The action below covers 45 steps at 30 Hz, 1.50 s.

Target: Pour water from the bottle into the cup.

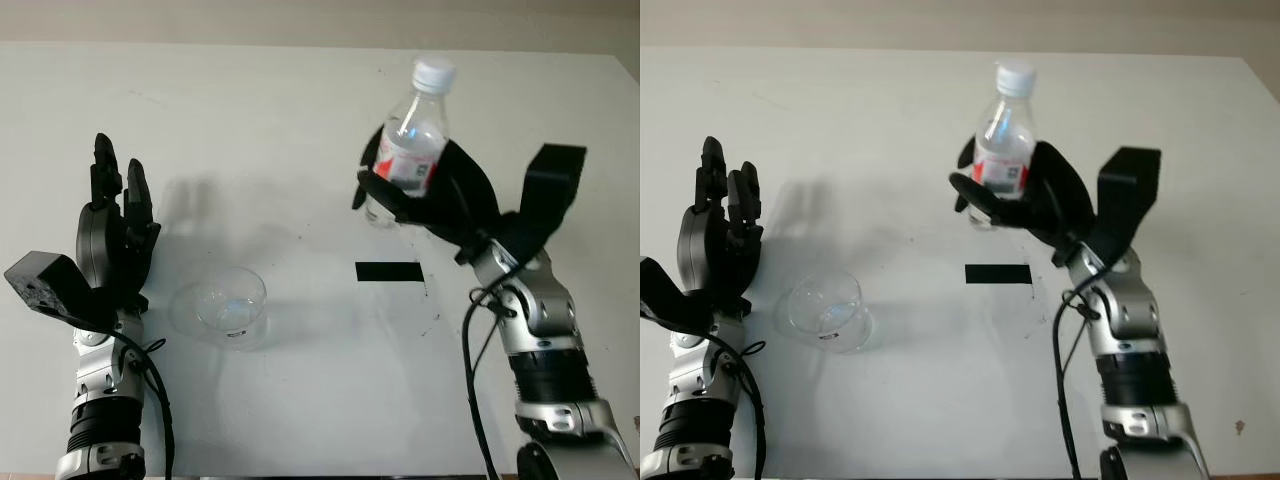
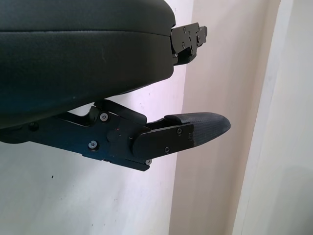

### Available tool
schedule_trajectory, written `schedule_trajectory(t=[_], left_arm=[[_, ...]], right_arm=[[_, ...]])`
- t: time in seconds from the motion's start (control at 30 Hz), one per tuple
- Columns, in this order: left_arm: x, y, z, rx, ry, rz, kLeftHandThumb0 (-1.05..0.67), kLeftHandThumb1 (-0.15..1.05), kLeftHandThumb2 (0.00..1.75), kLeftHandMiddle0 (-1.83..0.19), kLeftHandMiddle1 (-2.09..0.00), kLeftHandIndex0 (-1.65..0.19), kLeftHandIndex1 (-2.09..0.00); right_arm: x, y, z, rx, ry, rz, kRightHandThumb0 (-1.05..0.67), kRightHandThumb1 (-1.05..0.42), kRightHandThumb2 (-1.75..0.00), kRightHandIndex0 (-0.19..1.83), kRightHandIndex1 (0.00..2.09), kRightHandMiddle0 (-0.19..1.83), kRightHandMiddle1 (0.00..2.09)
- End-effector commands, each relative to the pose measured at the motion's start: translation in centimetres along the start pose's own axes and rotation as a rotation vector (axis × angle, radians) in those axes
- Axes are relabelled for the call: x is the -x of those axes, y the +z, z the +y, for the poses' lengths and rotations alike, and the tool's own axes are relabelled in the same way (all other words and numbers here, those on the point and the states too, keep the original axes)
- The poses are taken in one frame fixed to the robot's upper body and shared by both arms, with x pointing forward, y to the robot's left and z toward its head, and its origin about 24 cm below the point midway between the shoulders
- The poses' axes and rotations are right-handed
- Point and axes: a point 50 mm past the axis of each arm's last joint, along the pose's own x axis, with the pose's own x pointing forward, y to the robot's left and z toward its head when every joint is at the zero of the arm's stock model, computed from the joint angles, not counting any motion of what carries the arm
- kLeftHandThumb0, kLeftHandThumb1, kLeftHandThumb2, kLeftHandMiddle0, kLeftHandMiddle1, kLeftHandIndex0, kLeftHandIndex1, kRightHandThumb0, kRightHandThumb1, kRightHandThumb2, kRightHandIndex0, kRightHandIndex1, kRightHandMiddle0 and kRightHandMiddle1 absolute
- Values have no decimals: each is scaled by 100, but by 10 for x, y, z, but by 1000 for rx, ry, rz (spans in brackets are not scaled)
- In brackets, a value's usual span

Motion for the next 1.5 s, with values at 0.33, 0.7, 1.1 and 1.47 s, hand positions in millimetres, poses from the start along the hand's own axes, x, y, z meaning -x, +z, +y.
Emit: schedule_trajectory(t=[0.33, 0.7, 1.1, 1.47], left_arm=[[8, -8, 4, 15, 13, 31, -62, 105, 58, 6, -6, 16, -5], [8, -7, 5, 12, 20, 34, -64, 105, 55, 7, -5, 16, -5], [6, -7, 6, 4, 7, 33, -64, 105, 56, 9, -5, 19, -4], [6, -6, 7, 9, 13, 30, -63, 105, 56, 8, -5, 18, -5]], right_arm=[[20, -26, 4, 128, -39, -16, -43, -105, -57, 133, 209, 92, 209], [22, -50, 11, 119, -59, 45, -47, -105, -56, 133, 209, 85, 209], [16, -54, 15, 114, -74, 12, -48, -105, -57, 130, 209, 81, 209], [14, -59, 14, 98, -48, 2, -52, -105, -52, 98, 209, 63, 209]])
